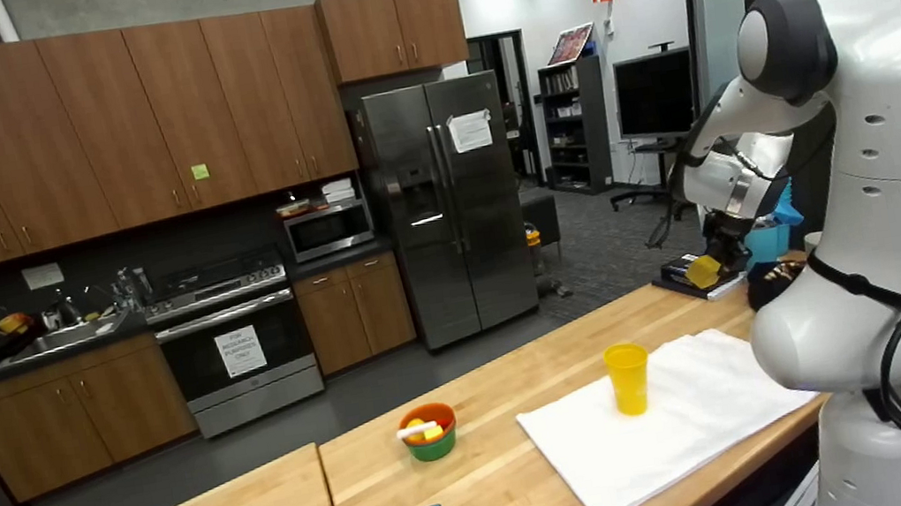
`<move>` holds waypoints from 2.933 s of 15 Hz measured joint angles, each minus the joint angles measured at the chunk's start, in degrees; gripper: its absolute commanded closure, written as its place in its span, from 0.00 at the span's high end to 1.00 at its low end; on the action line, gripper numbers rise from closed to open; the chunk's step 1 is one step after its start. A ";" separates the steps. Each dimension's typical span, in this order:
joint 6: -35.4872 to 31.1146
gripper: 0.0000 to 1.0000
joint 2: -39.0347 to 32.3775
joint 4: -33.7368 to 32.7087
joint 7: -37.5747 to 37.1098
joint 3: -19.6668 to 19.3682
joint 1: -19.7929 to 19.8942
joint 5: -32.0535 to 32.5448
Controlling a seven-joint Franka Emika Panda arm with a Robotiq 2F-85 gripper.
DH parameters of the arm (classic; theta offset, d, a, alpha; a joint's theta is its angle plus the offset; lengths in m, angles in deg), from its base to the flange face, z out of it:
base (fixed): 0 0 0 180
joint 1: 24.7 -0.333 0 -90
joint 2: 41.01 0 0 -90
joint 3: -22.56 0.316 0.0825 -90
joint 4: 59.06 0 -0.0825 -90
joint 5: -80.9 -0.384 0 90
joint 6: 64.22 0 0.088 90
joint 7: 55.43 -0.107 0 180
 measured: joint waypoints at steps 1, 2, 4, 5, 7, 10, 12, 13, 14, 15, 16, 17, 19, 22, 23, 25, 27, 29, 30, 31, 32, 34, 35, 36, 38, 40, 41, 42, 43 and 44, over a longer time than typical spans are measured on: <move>1.25 0.35 1.13 0.61 2.48 -0.25 0.00 -0.41; 2.39 0.35 2.14 1.28 4.48 -0.41 0.01 -0.45; 3.28 0.35 3.98 3.31 7.89 -1.93 -1.55 -0.12; 3.27 0.35 4.99 4.66 9.82 -2.94 -3.02 -0.44; 3.16 0.35 7.19 7.60 14.17 -2.96 -4.12 -1.98; 1.98 0.35 12.06 12.70 15.37 -5.56 -9.72 -0.24; -0.10 0.35 15.38 15.49 15.37 -7.67 -14.46 2.04; -1.04 0.35 16.04 15.42 15.36 -7.96 -16.18 2.65; -2.36 0.35 16.36 15.35 15.36 -8.02 -17.71 2.84; -4.13 0.35 16.25 15.30 15.36 -8.07 -19.11 2.97; -5.92 0.35 15.76 15.24 15.36 -8.10 -20.22 2.97; -7.46 0.35 15.20 15.20 15.36 -8.02 -20.96 2.71; -9.42 0.35 14.36 15.20 15.36 -7.70 -21.90 2.56; -13.08 0.35 12.97 15.19 15.36 -7.71 -23.65 2.43; -14.99 0.35 12.22 15.22 15.37 -7.71 -24.40 2.39; -19.73 0.35 10.07 15.27 15.36 -7.51 -26.30 1.87; -25.05 0.35 7.04 15.31 15.37 -6.83 -27.65 0.69; -30.47 0.35 3.08 15.39 15.37 -5.27 -27.90 -0.97; -33.49 0.35 0.61 15.52 15.39 -4.06 -27.63 -2.43; -36.45 0.35 -2.26 15.71 15.39 -2.80 -27.15 -4.00; -37.45 0.35 -5.02 15.76 15.33 -1.54 -25.16 -4.05; -36.80 0.35 -9.21 15.64 15.38 -3.08 -21.70 -2.10; -36.38 0.35 -11.01 15.64 15.48 -6.94 -22.67 -1.53; -36.23 0.35 -12.86 15.67 15.62 -11.68 -25.00 -1.49; -36.36 0.35 -17.22 15.59 15.68 -17.77 -30.47 -4.72; -36.86 0.35 -20.61 15.39 15.65 -21.13 -37.64 -10.29; -36.94 0.35 -21.67 15.17 15.65 -22.50 -41.22 -13.01; -36.99 0.35 -22.37 14.92 15.66 -23.91 -44.63 -15.60; -36.84 0.35 -22.84 14.81 15.66 -25.30 -47.79 -17.85; -36.57 0.35 -23.12 14.81 15.65 -26.53 -50.50 -19.72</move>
